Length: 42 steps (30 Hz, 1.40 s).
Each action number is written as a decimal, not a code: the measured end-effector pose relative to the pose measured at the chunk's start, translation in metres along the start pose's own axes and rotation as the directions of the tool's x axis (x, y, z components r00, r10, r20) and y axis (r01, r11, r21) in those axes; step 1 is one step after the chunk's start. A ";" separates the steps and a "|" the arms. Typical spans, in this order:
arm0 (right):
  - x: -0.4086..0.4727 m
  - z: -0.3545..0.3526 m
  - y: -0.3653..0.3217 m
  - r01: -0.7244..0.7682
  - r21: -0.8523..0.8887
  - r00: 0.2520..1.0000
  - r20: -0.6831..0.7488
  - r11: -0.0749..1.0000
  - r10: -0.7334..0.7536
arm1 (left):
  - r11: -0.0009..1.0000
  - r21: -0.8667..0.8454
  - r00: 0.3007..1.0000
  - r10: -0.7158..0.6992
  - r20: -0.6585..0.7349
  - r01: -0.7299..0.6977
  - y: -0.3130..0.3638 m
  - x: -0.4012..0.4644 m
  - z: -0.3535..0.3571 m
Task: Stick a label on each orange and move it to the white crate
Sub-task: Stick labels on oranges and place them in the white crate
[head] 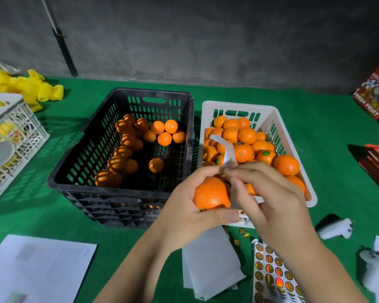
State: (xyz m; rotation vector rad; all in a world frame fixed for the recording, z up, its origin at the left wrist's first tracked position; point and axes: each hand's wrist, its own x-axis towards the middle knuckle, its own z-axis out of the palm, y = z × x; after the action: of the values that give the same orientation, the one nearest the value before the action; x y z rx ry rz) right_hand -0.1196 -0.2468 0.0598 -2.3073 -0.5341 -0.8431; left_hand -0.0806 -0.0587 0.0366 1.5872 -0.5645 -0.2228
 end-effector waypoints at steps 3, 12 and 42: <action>-0.006 0.002 -0.001 0.010 0.015 0.996 0.094 1.000 -0.011 | 0.997 -0.078 0.999 -0.014 -0.035 0.011 -0.001 -0.002 0.003; -0.018 0.001 -0.009 -0.068 -0.086 0.915 0.392 0.994 0.096 | 0.967 -0.253 0.997 -0.051 -0.053 0.036 -0.010 -0.009 0.007; -0.001 0.066 0.075 -0.749 0.662 0.594 0.644 0.039 0.482 | 0.922 -0.368 0.913 -0.245 -0.326 0.117 -0.042 0.033 -0.042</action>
State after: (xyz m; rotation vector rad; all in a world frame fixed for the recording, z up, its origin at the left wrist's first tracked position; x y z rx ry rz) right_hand -0.0503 -0.2578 -0.0112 -1.2416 0.0510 0.2660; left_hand -0.0235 -0.0370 0.0065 1.2957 -0.0738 -0.1496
